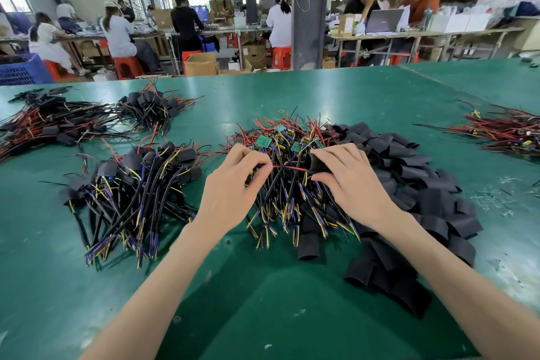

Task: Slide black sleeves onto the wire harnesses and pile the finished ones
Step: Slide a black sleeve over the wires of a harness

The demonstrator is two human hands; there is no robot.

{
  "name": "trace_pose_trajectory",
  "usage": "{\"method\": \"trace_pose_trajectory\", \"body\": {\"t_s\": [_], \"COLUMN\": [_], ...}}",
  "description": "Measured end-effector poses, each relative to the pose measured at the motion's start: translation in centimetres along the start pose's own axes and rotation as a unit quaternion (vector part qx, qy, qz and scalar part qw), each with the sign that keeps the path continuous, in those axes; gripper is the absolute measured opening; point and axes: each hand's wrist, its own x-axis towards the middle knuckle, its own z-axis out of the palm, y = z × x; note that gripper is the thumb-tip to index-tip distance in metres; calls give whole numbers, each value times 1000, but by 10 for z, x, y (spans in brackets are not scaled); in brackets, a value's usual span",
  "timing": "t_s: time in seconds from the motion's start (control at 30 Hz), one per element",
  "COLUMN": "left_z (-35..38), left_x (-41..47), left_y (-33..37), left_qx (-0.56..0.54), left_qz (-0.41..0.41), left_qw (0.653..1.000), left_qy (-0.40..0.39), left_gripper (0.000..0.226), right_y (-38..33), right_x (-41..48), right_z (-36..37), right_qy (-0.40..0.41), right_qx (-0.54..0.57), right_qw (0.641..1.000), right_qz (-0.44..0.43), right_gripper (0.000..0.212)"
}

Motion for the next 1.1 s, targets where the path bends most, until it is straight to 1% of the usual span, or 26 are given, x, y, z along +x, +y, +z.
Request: {"method": "trace_pose_trajectory", "body": {"t_s": [0.2, 0.43, 0.6, 0.7, 0.8, 0.9, 0.93, 1.0, 1.1], "left_z": [-9, -10, -11, -9, -3, 6, 8, 12, 15], "left_x": [7, 8, 8, 6, 2, -2, -3, -5, -6], "left_y": [-13, -14, -12, -9, -5, -1, 0, 1, 3], "left_qx": [14, 13, -2, -15, -30, -72, -85, -92, -95], "left_qz": [-45, -52, -50, -35, -20, -30, -39, -54, -67], "left_qw": [998, 998, 998, 999, 999, 993, 990, 987, 986], "left_qy": [37, 43, 30, 18, -28, -90, -102, -117, -123], "left_gripper": [4, 6, 4, 8, 19, 44, 49, 51, 48], "right_y": [6, 11, 9, 6, 2, -2, -4, -8, -13], "right_x": [2, 0, 1, 0, -1, -1, -1, -2, -3], "right_z": [2, 7, 6, 5, 5, 6, 6, 7, 7], "right_qy": [-3, 3, 7, -2, 7, 21, 21, 17, 19], "right_qx": [69, 126, 143, 100, 25, -30, -43, -52, -46], "right_qw": [996, 988, 985, 993, 1000, 999, 999, 998, 998], "right_qz": [63, 89, 91, 58, 18, -8, -14, -25, -43], "right_gripper": [38, 39, 38, 37, 37, 39, 40, 41, 42]}}
